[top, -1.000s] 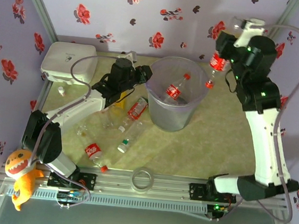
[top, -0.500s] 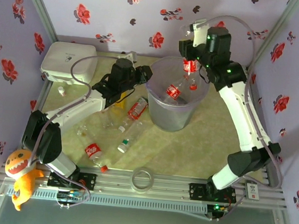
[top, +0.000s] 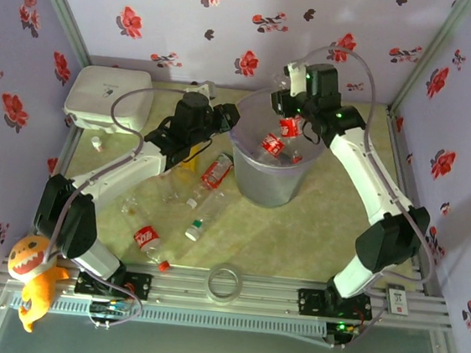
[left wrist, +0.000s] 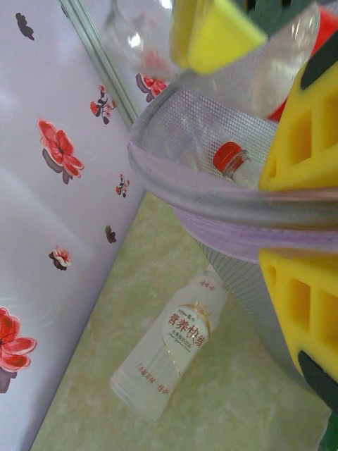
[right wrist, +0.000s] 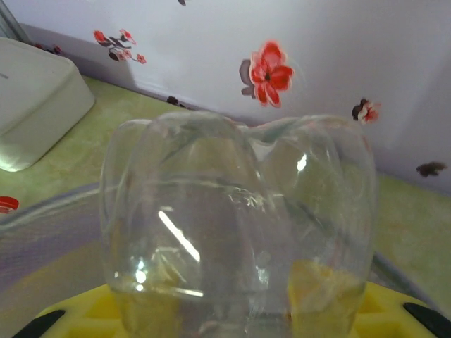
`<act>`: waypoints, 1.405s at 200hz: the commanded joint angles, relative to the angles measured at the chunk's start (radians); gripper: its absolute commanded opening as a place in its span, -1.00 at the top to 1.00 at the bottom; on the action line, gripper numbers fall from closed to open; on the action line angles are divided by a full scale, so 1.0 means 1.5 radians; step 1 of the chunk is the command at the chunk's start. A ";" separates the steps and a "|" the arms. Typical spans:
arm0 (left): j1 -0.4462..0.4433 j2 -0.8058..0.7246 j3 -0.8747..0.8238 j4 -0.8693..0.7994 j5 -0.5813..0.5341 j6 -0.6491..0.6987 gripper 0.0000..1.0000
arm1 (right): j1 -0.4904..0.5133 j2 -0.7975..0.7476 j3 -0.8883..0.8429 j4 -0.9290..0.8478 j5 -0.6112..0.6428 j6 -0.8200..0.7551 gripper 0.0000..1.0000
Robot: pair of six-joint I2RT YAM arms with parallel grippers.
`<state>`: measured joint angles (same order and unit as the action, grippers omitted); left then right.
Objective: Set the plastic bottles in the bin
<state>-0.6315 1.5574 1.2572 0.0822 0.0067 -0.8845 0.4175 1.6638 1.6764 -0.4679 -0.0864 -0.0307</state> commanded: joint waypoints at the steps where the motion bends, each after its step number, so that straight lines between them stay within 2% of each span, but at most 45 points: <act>1: -0.004 -0.009 -0.005 -0.035 -0.022 0.014 0.50 | -0.002 0.010 -0.033 0.047 0.000 0.029 0.30; 55: -0.004 -0.009 -0.001 -0.038 -0.021 0.018 0.50 | -0.024 0.011 -0.099 0.093 -0.040 0.068 -0.12; 74: -0.004 -0.007 0.000 -0.039 -0.022 0.017 0.50 | -0.024 0.005 -0.101 0.093 -0.041 0.067 -0.45; 91: -0.003 -0.007 0.000 -0.039 -0.020 0.018 0.50 | -0.025 -0.003 -0.090 0.087 -0.058 0.063 -0.83; 98: -0.004 -0.008 0.001 -0.040 -0.020 0.018 0.50 | -0.025 -0.007 -0.079 0.078 -0.066 0.061 -0.91; 131: -0.004 -0.010 -0.002 -0.039 -0.022 0.017 0.49 | -0.023 -0.030 -0.013 0.015 -0.064 0.068 -0.91; 179: -0.004 -0.005 -0.004 -0.034 -0.021 0.013 0.50 | -0.017 -0.044 0.043 -0.091 0.001 0.083 -0.60; 205: -0.005 -0.003 -0.005 -0.033 -0.020 0.012 0.50 | -0.018 -0.057 0.043 -0.116 0.032 0.110 -0.53; 217: -0.005 -0.004 -0.004 -0.035 -0.020 0.014 0.50 | -0.020 -0.065 0.052 -0.142 0.074 0.122 -0.52; 241: -0.005 -0.008 -0.004 -0.043 -0.020 0.019 0.50 | -0.064 -0.102 0.053 -0.186 0.148 0.159 -0.52; 262: -0.006 -0.004 -0.002 -0.043 -0.019 0.021 0.50 | -0.142 -0.139 0.026 -0.207 0.082 0.220 -0.52; 281: -0.008 0.011 0.005 -0.033 -0.013 0.015 0.49 | -0.167 -0.160 -0.001 -0.225 0.058 0.227 -0.51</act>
<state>-0.6369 1.5562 1.2575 0.0803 0.0010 -0.8841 0.2157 1.4963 1.7145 -0.7345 0.0250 0.2333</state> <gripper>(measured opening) 0.252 0.759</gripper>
